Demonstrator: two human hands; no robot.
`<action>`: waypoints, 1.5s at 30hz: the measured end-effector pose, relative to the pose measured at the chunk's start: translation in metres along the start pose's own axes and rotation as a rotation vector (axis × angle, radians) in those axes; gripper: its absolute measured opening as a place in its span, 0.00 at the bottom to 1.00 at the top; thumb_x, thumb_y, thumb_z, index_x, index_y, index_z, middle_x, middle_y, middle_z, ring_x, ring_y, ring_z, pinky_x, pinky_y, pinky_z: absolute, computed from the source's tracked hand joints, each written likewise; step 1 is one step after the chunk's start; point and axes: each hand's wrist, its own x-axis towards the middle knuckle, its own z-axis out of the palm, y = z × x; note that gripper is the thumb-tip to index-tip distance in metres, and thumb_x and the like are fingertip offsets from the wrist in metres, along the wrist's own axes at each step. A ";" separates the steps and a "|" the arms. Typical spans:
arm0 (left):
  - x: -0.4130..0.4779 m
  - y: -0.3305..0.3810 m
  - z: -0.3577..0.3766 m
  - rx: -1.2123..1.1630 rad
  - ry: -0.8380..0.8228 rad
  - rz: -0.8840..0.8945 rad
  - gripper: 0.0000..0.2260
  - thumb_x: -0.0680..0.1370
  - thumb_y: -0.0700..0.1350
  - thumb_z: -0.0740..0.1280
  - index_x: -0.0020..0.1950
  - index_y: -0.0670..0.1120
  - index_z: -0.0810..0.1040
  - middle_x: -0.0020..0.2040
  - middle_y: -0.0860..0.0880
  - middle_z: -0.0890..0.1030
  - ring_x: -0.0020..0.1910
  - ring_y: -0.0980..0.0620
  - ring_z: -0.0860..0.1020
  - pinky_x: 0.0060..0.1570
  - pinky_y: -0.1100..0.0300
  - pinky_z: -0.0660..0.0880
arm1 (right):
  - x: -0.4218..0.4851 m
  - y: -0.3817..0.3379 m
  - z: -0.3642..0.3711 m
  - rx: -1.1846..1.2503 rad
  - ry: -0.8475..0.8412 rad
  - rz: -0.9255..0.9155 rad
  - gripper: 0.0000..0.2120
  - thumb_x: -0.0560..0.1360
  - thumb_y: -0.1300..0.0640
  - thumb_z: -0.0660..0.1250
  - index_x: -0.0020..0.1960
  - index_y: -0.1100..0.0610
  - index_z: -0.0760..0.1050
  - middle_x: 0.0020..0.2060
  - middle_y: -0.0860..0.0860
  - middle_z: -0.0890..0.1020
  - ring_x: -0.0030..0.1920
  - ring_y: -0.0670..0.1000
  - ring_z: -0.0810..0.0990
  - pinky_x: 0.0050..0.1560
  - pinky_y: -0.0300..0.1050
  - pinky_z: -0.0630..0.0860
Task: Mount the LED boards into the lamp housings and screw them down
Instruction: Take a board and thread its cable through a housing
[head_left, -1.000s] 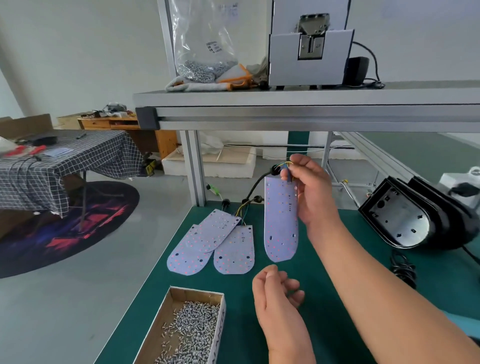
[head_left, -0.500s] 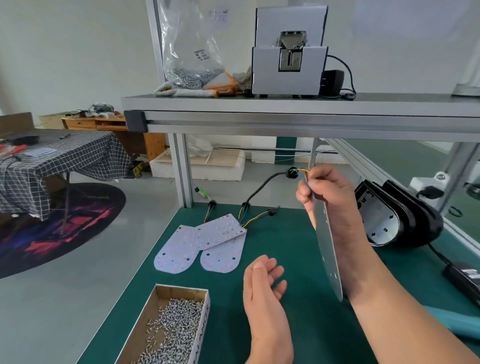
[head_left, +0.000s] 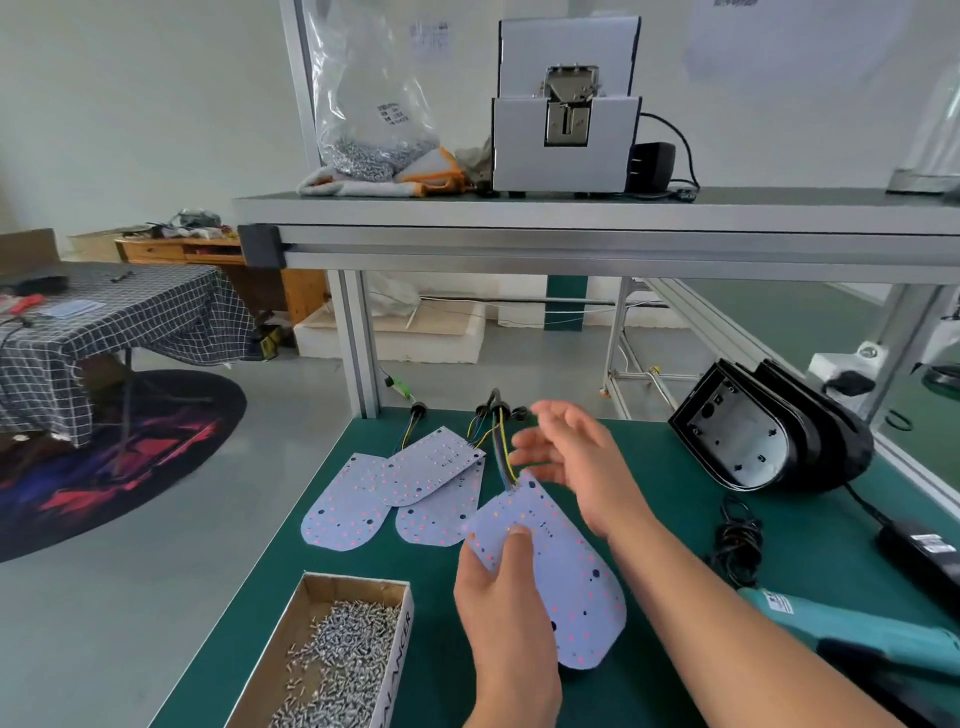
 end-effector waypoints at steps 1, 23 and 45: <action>0.002 0.001 -0.001 -0.016 0.036 0.021 0.12 0.83 0.39 0.68 0.52 0.54 0.87 0.48 0.47 0.89 0.45 0.49 0.86 0.45 0.53 0.83 | 0.014 0.006 0.000 -0.117 0.077 0.005 0.10 0.86 0.53 0.66 0.64 0.57 0.77 0.56 0.61 0.85 0.45 0.54 0.87 0.42 0.45 0.82; 0.040 0.017 -0.019 -0.070 0.294 0.142 0.11 0.82 0.32 0.66 0.55 0.47 0.83 0.42 0.52 0.88 0.37 0.54 0.85 0.32 0.60 0.81 | 0.056 0.016 -0.035 -1.092 0.175 -0.005 0.22 0.78 0.52 0.66 0.30 0.61 0.65 0.38 0.55 0.71 0.34 0.57 0.67 0.35 0.51 0.62; 0.021 0.024 -0.016 0.807 -0.001 0.517 0.19 0.85 0.51 0.63 0.76 0.53 0.75 0.81 0.57 0.68 0.80 0.58 0.63 0.77 0.50 0.67 | -0.091 -0.069 -0.055 0.181 0.439 -0.283 0.09 0.69 0.58 0.69 0.32 0.57 0.71 0.33 0.55 0.73 0.35 0.54 0.68 0.40 0.57 0.57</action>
